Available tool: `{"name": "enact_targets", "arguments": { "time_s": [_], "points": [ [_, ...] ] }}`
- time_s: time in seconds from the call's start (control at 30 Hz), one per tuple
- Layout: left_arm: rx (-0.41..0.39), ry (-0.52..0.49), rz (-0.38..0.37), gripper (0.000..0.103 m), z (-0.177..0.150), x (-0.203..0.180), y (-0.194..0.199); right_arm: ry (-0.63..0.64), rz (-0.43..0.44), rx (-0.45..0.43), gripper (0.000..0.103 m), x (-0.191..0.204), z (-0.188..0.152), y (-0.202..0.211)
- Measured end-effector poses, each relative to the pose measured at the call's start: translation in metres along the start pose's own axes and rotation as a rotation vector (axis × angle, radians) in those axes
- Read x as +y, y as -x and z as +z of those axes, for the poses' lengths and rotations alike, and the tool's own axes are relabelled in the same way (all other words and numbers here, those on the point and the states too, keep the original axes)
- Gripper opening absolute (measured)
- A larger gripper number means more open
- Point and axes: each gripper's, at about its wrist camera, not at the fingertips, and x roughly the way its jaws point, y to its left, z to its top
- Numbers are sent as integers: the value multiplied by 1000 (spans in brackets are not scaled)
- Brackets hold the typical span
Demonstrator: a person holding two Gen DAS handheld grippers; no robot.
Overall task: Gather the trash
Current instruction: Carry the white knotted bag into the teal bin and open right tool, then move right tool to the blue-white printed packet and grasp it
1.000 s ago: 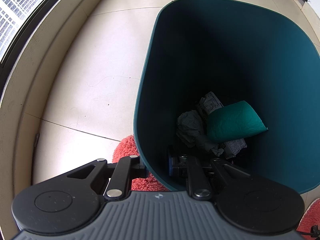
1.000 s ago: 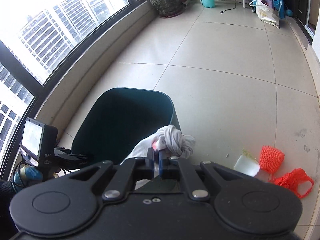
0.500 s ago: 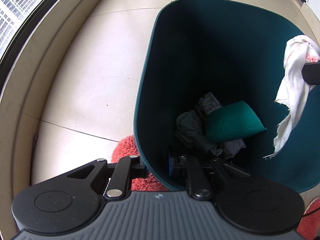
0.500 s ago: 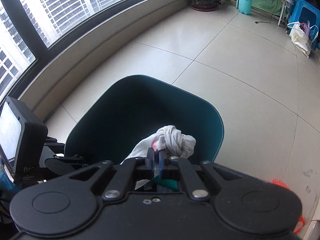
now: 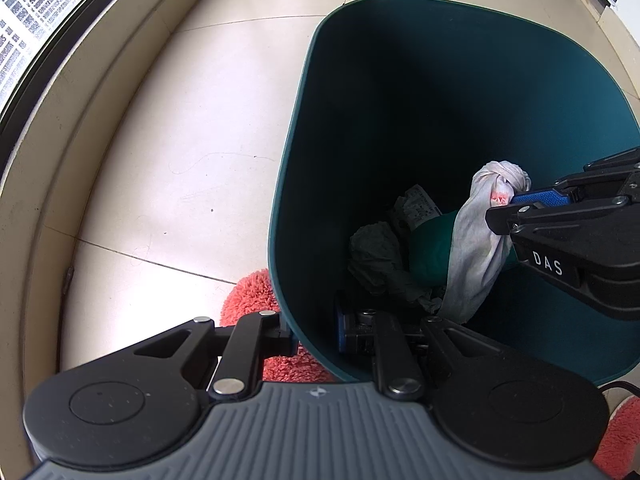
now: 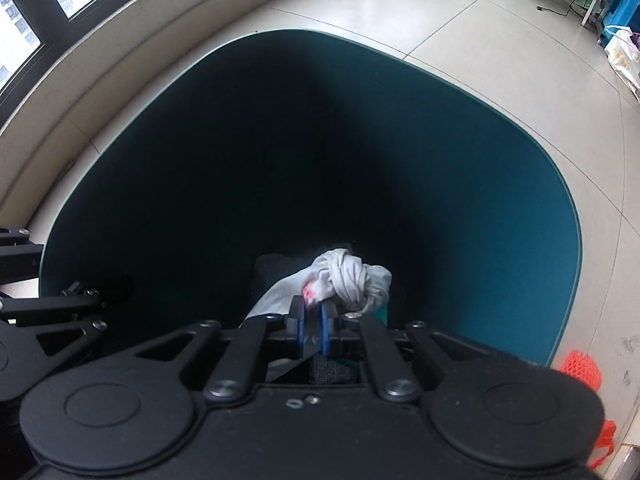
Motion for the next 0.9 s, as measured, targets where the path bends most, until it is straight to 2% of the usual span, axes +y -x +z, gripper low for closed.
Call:
{"name": "enact_targets", "arguments": {
  "time_s": [0.03,0.23,0.3,0.43,0.6,0.77,0.9],
  "points": [
    [0,0,0,16,0,0,0,-7,-6,2,17,0,0,-1],
    [2,4,-1,16,0,0,-1,-38,38,-5,20,-5,-10,10],
    [1,3,0,16,0,0,-1,-43,55,-18,24,-7,-15,20],
    [0,1,3,16,-1,-1,-1,-56,89,-52,33,-16,-28,46],
    [2,0,8,16,-1,-2,-1,-82,126,-101,36,-28,-43,80],
    [1,-4,16,16,0,-4,0,-106,136,-151,41,-40,-36,110],
    [3,-2,18,16,0,-5,-1,-139,132,-183,45,-60,-48,127]
  ]
}}
